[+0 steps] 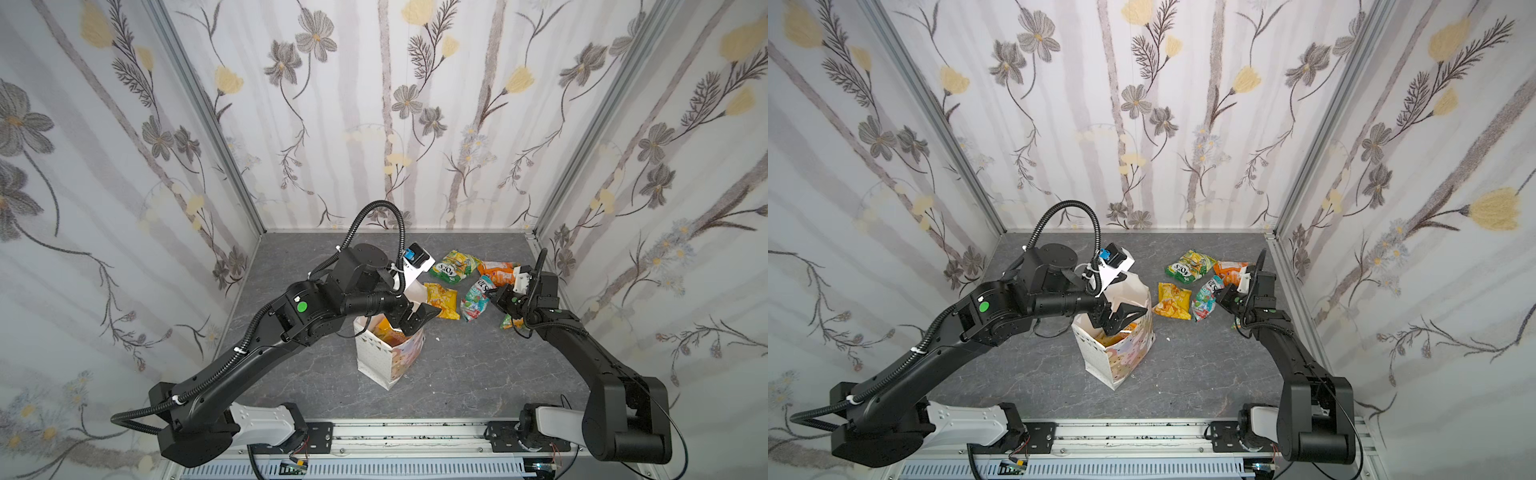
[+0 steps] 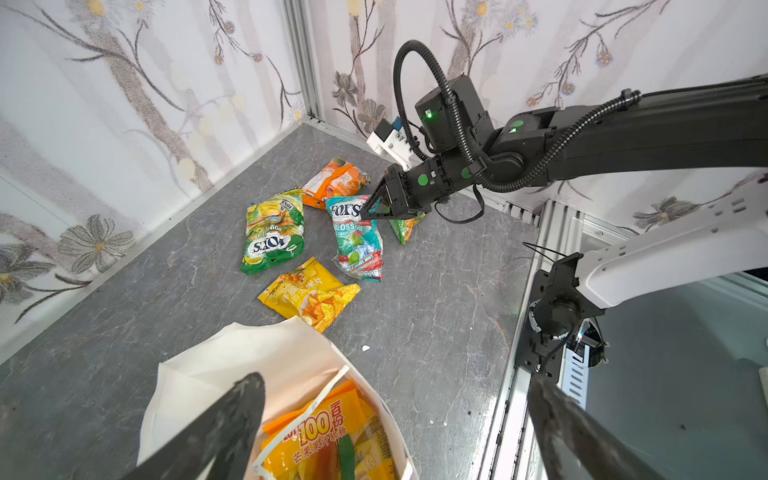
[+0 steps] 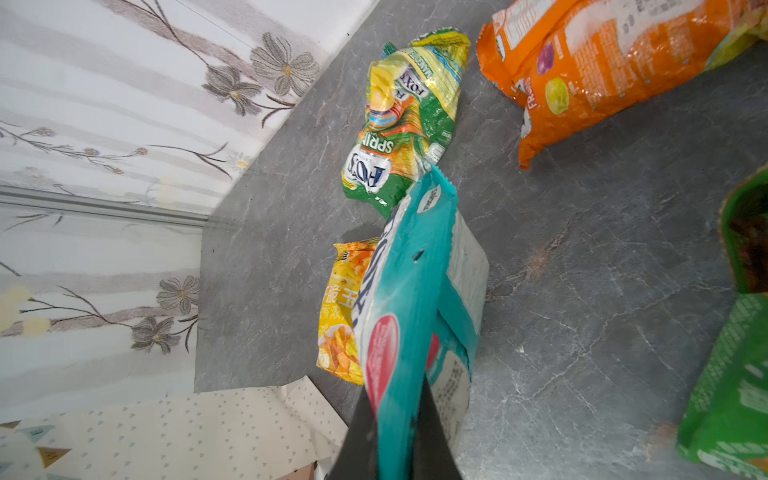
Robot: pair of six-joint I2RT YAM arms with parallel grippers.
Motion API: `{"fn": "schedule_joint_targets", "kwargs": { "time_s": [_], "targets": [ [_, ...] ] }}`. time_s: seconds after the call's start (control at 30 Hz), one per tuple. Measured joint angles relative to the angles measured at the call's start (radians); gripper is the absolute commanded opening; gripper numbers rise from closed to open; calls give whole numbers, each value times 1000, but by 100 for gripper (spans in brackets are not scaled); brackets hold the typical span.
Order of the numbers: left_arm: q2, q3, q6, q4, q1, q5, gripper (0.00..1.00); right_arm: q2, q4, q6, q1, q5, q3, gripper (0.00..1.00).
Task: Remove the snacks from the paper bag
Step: 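Release the FOX'S bag and lift the right gripper toward the paper bag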
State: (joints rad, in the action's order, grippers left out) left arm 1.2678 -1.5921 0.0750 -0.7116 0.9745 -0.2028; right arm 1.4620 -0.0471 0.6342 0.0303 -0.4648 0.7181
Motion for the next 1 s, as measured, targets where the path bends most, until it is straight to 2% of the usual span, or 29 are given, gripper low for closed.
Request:
{"fn": "schedule_joint_targets", "kwargs": {
  "time_s": [0.23, 0.43, 0.67, 0.83, 1.0],
  "targets": [
    [0, 6, 3, -2, 2, 27, 100, 118, 63, -8, 3, -3, 0, 0],
    [-6, 11, 8, -3, 3, 36, 100, 168, 71, -34, 3, 14, -3, 22],
    [-34, 18, 13, -1, 4, 50, 100, 167, 27, -64, 3, 91, 1, 49],
    [-34, 19, 16, -2, 4, 71, 100, 102, -25, -86, 3, 148, 14, 65],
    [-34, 19, 16, 1, 5, 106, 100, 7, -77, -93, 3, 190, 75, 76]
  ]
}}
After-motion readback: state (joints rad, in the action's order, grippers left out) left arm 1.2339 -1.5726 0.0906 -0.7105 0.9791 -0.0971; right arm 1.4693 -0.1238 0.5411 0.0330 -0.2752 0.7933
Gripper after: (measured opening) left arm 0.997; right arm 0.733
